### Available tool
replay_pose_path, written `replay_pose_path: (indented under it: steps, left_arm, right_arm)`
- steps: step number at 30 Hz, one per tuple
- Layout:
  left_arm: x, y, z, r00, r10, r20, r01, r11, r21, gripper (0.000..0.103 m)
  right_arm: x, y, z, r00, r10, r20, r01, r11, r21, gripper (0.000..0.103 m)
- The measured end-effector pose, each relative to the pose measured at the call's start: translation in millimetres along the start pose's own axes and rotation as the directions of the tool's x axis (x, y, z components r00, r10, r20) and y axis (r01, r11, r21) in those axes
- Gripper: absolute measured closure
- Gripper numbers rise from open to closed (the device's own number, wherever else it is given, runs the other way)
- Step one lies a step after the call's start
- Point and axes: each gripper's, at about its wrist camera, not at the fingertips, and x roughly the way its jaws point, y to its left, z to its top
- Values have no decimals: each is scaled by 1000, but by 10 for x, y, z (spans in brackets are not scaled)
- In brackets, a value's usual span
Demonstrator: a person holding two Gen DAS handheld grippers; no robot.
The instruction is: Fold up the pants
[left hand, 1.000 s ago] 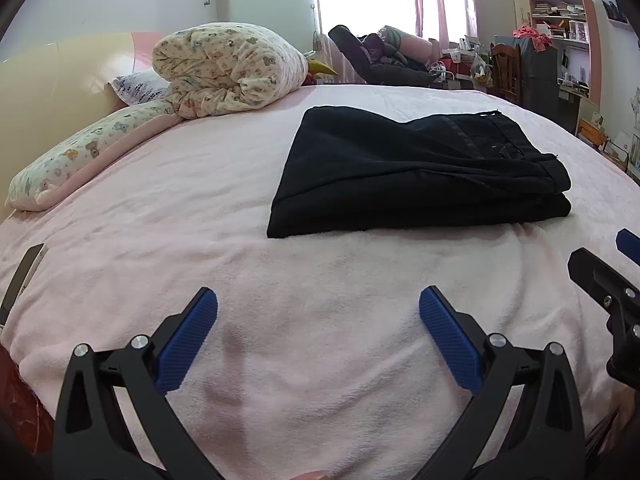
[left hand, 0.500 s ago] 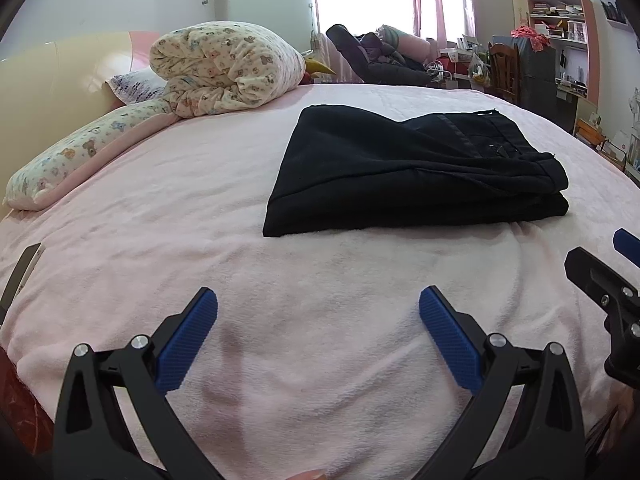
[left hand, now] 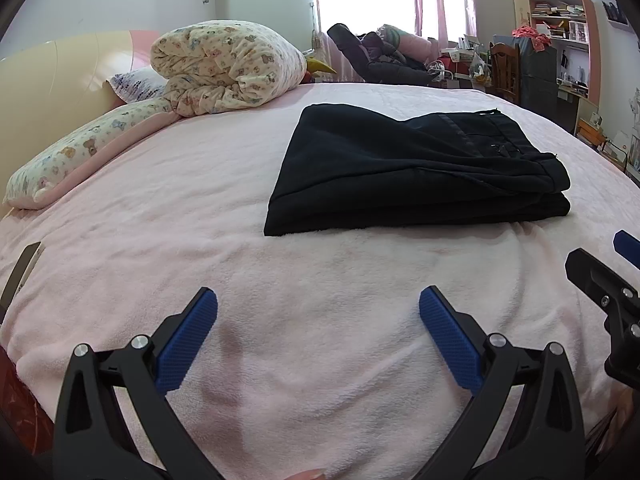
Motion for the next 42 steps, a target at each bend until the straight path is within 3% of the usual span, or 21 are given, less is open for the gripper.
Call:
replay_pose_path:
  steps: [42]
  left_arm:
    - [8,12,-8,1000,0,-2,0,1000,2,2]
  right_arm:
    - [23,-19,-10,1000,3,-6,-3,1000,3,1]
